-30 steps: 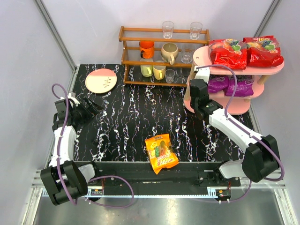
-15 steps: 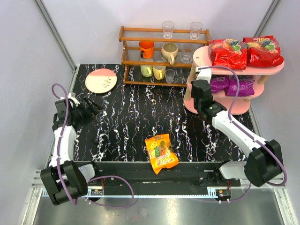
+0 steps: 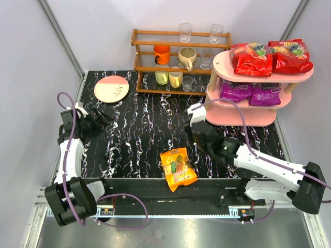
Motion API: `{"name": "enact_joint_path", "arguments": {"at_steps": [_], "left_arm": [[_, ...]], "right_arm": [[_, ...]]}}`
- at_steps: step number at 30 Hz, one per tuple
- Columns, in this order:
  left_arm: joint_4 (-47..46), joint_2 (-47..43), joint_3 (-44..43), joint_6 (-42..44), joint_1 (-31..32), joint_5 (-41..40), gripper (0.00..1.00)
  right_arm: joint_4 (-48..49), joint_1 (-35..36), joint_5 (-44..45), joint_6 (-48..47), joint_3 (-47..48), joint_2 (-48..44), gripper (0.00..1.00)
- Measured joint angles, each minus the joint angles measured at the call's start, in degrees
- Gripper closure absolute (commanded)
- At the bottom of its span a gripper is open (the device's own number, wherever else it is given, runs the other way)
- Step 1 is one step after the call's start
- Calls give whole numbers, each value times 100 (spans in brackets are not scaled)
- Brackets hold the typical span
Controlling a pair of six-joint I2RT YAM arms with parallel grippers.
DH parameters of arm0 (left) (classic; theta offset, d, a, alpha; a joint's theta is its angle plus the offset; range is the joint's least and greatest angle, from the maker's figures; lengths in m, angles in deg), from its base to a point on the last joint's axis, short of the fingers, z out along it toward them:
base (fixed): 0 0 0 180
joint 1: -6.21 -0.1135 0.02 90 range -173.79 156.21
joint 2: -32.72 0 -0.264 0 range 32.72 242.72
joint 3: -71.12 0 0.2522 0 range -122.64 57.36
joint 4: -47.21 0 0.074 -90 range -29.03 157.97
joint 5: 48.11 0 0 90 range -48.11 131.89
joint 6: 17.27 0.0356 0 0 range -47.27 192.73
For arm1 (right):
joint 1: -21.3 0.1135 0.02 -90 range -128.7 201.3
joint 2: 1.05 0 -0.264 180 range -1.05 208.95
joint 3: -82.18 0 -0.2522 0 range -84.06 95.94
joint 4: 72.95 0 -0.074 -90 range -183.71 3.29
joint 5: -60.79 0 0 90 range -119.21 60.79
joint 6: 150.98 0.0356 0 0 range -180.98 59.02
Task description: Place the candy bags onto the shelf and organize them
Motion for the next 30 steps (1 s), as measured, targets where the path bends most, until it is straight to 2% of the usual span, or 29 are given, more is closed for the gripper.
{"name": "enact_joint_path", "arguments": {"at_steps": [2, 3, 6, 9, 16, 23, 30], "left_arm": [[0, 0, 0, 4, -2, -11, 1], [0, 0, 0, 4, 0, -11, 1], [0, -2, 0, 4, -2, -22, 1], [0, -4, 0, 7, 0, -31, 1], [0, -9, 0, 11, -2, -85, 1], [0, -17, 0, 48, 0, -92, 1], [-11, -28, 0, 59, 0, -76, 1]], "right_arm": [[-199, 369, -4, 402, -365, -81, 49], [-286, 468, -20, 623, -568, -166, 43], [-579, 505, -142, 1322, -1073, -577, 34], [-745, 505, -369, 1864, -1384, -1108, 30], [-800, 529, -1353, 2730, -1961, -1952, 29], [-800, 789, -2330, 3136, -2354, -1897, 30], [-946, 1416, -2411, 3491, -2376, -1790, 32]]}}
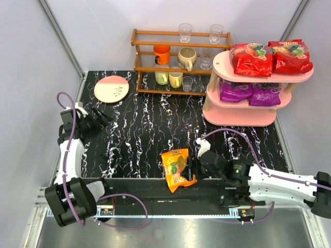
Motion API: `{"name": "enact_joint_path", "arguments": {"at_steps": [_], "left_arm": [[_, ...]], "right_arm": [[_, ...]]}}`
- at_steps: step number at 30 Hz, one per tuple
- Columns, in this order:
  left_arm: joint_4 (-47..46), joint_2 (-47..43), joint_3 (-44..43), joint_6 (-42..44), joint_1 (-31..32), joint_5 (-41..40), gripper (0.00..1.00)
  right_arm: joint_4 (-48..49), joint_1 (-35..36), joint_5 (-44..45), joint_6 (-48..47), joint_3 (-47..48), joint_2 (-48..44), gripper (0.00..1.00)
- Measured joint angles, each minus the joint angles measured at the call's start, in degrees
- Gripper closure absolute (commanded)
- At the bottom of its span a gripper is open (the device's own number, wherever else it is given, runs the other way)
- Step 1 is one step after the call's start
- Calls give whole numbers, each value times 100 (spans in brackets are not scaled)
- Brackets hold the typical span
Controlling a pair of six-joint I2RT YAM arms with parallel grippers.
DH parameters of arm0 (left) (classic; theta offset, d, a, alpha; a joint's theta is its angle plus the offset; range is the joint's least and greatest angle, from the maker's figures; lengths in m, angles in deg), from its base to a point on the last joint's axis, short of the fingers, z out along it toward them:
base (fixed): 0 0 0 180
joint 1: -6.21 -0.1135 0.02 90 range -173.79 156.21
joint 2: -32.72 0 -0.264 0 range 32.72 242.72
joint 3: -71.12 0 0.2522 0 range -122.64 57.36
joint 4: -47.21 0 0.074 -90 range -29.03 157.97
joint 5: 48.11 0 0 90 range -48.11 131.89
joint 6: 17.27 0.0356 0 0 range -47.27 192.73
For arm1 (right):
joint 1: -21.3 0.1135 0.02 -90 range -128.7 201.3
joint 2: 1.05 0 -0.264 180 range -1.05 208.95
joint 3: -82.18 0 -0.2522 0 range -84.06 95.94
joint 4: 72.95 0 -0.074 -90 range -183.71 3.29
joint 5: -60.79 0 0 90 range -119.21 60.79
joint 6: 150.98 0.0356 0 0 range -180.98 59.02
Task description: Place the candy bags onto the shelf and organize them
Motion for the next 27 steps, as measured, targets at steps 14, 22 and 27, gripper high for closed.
{"name": "enact_joint_path", "arguments": {"at_steps": [14, 22, 27], "left_arm": [[-79, -33, 0, 7, 63, 109, 1], [-94, -33, 0, 4, 85, 170, 1], [-120, -33, 0, 4, 85, 192, 1]], "right_arm": [[-546, 101, 140, 433, 17, 645, 89], [-291, 122, 216, 407, 385, 1231, 100], [-297, 140, 800, 518, 1475, 2413, 98]]}}
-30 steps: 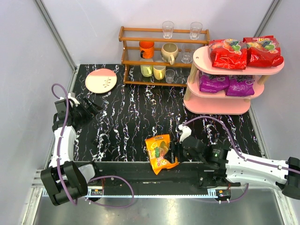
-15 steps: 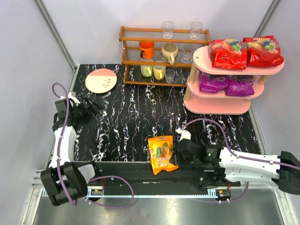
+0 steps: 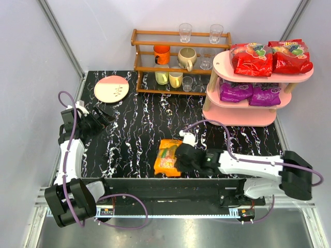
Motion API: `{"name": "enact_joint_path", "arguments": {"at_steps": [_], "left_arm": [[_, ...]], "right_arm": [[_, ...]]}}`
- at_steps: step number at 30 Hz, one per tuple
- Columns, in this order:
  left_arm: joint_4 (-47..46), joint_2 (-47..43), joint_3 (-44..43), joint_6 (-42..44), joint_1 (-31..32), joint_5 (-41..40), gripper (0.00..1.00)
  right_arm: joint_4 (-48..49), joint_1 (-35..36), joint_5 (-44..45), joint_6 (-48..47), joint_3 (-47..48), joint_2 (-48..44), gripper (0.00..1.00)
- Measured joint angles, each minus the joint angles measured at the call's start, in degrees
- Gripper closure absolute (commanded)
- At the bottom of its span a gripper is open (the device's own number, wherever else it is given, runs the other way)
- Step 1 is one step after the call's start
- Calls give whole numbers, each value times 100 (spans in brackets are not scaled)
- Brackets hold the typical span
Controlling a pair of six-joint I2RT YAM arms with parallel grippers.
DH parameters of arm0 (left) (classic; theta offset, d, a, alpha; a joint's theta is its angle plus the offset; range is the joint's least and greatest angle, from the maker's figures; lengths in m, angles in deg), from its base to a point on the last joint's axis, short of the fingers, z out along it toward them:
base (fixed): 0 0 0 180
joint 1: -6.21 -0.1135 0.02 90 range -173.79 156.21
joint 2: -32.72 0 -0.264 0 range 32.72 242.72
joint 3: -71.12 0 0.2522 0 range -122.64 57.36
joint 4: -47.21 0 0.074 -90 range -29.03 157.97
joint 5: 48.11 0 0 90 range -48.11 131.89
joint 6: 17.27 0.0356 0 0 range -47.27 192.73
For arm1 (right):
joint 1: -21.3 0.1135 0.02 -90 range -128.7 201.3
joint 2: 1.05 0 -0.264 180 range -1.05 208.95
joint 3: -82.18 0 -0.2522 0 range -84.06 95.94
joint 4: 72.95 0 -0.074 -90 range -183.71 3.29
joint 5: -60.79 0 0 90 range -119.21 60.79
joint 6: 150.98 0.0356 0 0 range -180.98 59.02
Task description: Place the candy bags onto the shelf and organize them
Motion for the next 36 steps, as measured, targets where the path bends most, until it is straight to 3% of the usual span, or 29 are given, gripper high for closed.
{"name": "enact_joint_path", "arguments": {"at_steps": [2, 3, 8, 12, 15, 16, 20, 24, 36], "left_arm": [[-4, 0, 0, 0, 0, 4, 1], [-4, 0, 2, 0, 0, 11, 1], [-7, 2, 2, 0, 0, 20, 1], [-13, 2, 2, 0, 0, 20, 1], [-28, 2, 2, -2, 0, 22, 1], [-37, 2, 2, -2, 0, 24, 1], [-46, 15, 2, -4, 0, 39, 1], [-50, 15, 2, -4, 0, 42, 1], [-48, 15, 2, -2, 0, 35, 1]], "right_arm": [[157, 0, 127, 133, 409, 531, 70], [350, 0, 160, 249, 715, 817, 47], [870, 2, -118, 282, 1469, 1930, 39], [1154, 7, -190, -103, 1663, 1851, 39], [1147, 7, -70, -621, 1473, 1130, 46], [1132, 7, -35, -839, 1381, 798, 62], [966, 4, -195, -1646, 1217, -219, 100], [752, 4, -901, -2212, 1217, -131, 100], [363, 173, -1963, -2874, 1410, 1996, 100]]}}
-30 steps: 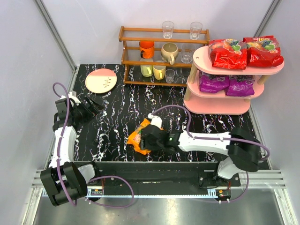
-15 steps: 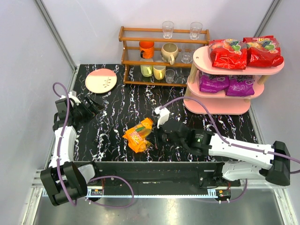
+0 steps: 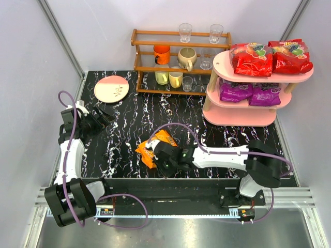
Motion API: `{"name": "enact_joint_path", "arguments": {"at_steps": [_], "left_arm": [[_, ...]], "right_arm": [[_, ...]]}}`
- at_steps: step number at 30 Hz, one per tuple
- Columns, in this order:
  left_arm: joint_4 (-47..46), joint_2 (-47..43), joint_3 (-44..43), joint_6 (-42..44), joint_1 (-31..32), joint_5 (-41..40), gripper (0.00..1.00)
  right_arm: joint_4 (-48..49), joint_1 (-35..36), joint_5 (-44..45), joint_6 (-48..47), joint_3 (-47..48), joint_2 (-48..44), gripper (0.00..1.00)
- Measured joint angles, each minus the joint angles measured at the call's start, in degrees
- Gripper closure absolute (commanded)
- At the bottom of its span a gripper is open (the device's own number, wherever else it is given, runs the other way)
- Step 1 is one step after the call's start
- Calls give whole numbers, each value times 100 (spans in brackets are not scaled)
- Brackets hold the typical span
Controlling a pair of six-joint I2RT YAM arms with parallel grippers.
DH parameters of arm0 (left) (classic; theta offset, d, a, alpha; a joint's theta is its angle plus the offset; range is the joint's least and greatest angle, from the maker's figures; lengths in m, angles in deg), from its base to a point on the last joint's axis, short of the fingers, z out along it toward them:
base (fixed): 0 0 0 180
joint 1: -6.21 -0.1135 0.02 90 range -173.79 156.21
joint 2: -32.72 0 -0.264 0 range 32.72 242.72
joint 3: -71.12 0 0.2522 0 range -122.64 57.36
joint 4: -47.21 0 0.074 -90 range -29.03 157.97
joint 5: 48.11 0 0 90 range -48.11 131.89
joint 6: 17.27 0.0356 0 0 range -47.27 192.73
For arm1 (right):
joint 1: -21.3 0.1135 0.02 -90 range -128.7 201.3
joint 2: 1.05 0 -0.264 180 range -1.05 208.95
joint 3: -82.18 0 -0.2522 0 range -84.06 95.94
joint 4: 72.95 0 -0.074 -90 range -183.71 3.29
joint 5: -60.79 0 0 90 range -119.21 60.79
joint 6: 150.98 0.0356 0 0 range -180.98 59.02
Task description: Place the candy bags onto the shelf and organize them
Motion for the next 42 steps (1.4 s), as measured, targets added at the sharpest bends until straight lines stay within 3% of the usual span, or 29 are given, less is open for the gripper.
{"name": "enact_joint_path", "arguments": {"at_steps": [7, 18, 27, 37, 42], "left_arm": [[4, 0, 0, 2, 0, -46, 1], [35, -9, 0, 7, 0, -214, 1], [146, -157, 0, 4, 0, -442, 1], [177, -166, 0, 7, -2, -481, 1], [177, -162, 0, 7, -7, -479, 1]], "right_arm": [[87, 4, 157, -160, 922, 951, 100], [120, -72, 1237, -321, 2251, 2166, 100], [22, -935, 1515, -210, 2559, 2275, 100], [-326, -1587, 1528, -195, 4116, 3272, 100], [-337, -2011, 1488, -199, 4301, 3482, 100]]}}
